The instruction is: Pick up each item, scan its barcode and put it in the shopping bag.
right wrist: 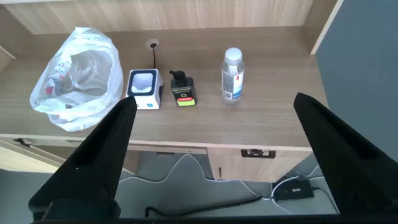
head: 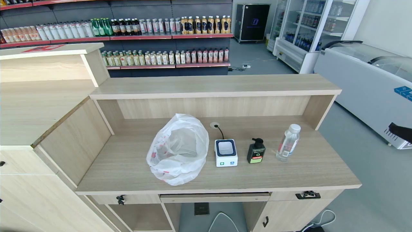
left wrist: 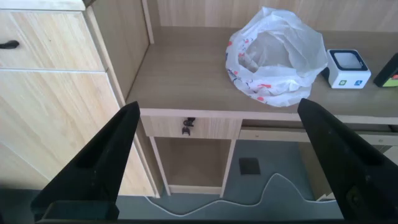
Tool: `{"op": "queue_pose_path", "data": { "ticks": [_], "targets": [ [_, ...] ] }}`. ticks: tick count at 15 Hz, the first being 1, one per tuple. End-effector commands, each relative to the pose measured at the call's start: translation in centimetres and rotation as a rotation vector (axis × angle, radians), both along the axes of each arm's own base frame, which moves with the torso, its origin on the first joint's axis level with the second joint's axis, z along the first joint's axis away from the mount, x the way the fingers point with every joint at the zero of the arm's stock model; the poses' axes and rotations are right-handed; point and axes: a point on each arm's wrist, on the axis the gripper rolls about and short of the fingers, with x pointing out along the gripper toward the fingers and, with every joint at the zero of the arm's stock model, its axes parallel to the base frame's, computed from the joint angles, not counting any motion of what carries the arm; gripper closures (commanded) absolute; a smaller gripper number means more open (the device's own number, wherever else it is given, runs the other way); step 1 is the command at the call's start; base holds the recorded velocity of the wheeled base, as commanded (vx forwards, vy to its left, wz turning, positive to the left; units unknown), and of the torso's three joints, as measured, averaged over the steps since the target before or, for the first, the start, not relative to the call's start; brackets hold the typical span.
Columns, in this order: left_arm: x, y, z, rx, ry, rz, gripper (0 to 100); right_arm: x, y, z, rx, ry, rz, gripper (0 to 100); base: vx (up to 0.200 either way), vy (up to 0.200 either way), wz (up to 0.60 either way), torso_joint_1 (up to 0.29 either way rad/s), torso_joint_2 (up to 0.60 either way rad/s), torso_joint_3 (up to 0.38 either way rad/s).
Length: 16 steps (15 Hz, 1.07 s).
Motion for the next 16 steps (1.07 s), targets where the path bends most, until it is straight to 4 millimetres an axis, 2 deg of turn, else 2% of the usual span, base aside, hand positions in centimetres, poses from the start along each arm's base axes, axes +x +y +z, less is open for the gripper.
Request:
{"op": "queue_pose_path", "data": {
  "ticks": [1, 3, 5, 8, 10, 14, 16],
  "targets": [
    [0.0, 0.0, 0.0, 0.0, 0.0, 0.001, 0, 9.5, -0.4, -1.7, -0.054, 0.161, -0.002, 0, 0.0, 0.0, 0.0, 0.0, 0.0, 0.0],
    [0.0, 0.0, 0.0, 0.0, 0.0, 0.001, 0, 11.3, -0.3, -3.4, -0.055, 0.239, 0.002, 0, 0.0, 0.0, 0.0, 0.0, 0.0, 0.0],
    [0.0, 0.0, 0.0, 0.0, 0.0, 0.001, 0, 12.3, -0.5, -4.7, -0.058, 0.296, -0.007, 0, 0.0, 0.0, 0.0, 0.0, 0.0, 0.0],
    [0.0, 0.0, 0.0, 0.0, 0.0, 0.001, 0, 12.6, -1.4, -6.7, -0.05, 0.392, -0.042, 0, 0.0, 0.0, 0.0, 0.0, 0.0, 0.0],
    [0.0, 0.0, 0.0, 0.0, 0.0, 0.001, 0, 13.6, -1.9, -8.5, -0.043, 0.445, -0.028, 0, 0.0, 0.0, 0.0, 0.0, 0.0, 0.0],
    [0.0, 0.0, 0.0, 0.0, 0.0, 0.001, 0, 16.7, -3.9, -11.7, -0.107, 0.453, 0.097, 0, 0.0, 0.0, 0.0, 0.0, 0.0, 0.0],
    [0.0, 0.0, 0.0, 0.0, 0.0, 0.003, 0, 18.5, -4.1, -13.4, -0.119, 0.416, 0.171, 0, 0.0, 0.0, 0.0, 0.0, 0.0, 0.0]
  ]
}}
